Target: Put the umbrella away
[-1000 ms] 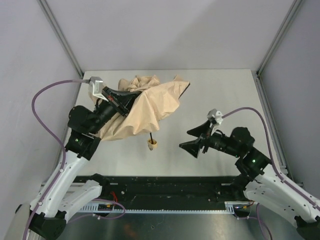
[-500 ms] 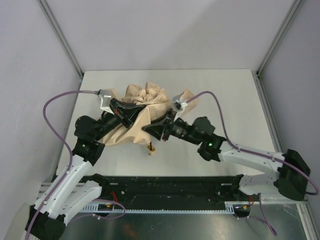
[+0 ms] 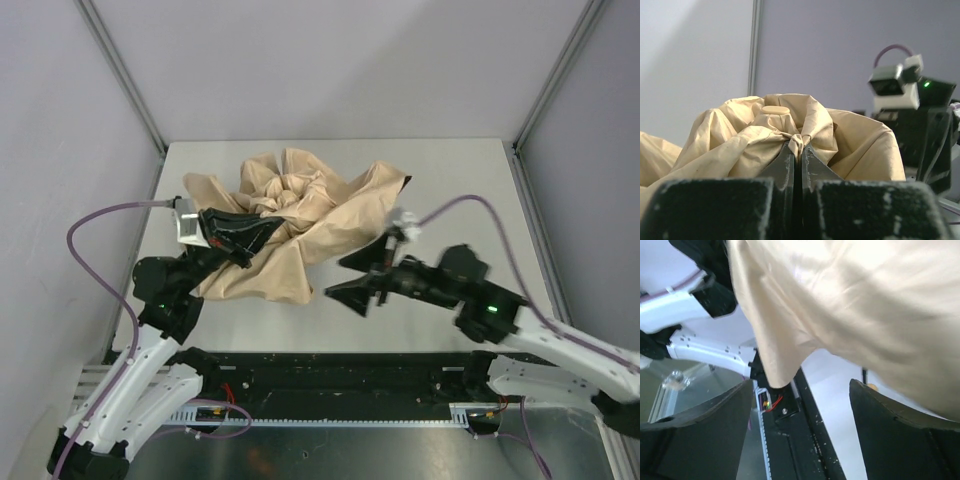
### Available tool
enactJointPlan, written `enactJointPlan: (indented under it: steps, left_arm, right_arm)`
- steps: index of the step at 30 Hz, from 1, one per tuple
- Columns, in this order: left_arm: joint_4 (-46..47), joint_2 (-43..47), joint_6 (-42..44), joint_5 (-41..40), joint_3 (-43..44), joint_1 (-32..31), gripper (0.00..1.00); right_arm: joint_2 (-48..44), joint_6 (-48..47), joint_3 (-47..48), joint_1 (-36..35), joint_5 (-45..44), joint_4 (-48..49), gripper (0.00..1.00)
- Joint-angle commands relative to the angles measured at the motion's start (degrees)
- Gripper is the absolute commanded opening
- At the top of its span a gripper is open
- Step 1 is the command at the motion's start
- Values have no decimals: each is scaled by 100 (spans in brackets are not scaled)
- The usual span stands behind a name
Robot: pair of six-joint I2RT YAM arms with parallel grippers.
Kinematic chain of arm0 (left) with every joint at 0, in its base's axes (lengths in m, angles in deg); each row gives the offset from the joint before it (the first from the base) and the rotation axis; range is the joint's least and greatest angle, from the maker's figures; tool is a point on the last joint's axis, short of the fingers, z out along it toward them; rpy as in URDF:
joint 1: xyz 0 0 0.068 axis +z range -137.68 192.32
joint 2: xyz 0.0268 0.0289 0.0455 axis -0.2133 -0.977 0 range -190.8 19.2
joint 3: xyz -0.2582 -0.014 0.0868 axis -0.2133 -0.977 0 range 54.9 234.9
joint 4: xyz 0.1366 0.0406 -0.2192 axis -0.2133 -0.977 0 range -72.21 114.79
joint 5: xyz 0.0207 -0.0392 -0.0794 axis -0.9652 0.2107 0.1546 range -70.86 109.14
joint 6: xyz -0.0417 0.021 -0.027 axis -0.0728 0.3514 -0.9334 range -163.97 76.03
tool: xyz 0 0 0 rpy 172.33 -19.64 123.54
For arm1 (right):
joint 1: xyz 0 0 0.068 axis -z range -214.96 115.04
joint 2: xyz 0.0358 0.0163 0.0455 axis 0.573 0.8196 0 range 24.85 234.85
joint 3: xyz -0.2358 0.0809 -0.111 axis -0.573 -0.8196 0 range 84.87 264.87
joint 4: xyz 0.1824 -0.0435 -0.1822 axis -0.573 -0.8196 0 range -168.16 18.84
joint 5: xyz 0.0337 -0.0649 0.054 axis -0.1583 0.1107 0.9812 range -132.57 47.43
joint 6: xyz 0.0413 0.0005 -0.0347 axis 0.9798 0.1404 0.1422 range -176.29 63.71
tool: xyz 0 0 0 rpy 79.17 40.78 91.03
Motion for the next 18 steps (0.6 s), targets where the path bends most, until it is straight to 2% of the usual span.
enactJointPlan:
  steps: [1, 6, 8, 12, 14, 18]
  left_arm:
    - [698, -16, 275, 198, 38, -47, 0]
    - [730, 172, 394, 167, -99, -64, 0]
    - [811, 285, 380, 235, -190, -66, 0]
    - [993, 487, 472, 682, -348, -60, 0]
    - [1017, 561, 571, 877, -366, -60, 0]
    - [1029, 647, 711, 1119, -361, -60, 0]
  right_arm:
    - [-1431, -361, 51, 222, -1006, -1791, 83]
    - [-2182, 359, 471, 556, -3610, -2857, 93]
    - [-2236, 805, 496, 785, -4063, -2937, 96]
    - [-1902, 1683, 504, 1598, -3160, -2575, 99]
    - [-1672, 2167, 506, 2265, -2287, -2423, 99]
    - [-1231, 2956, 451, 3774, -5, -2182, 99]
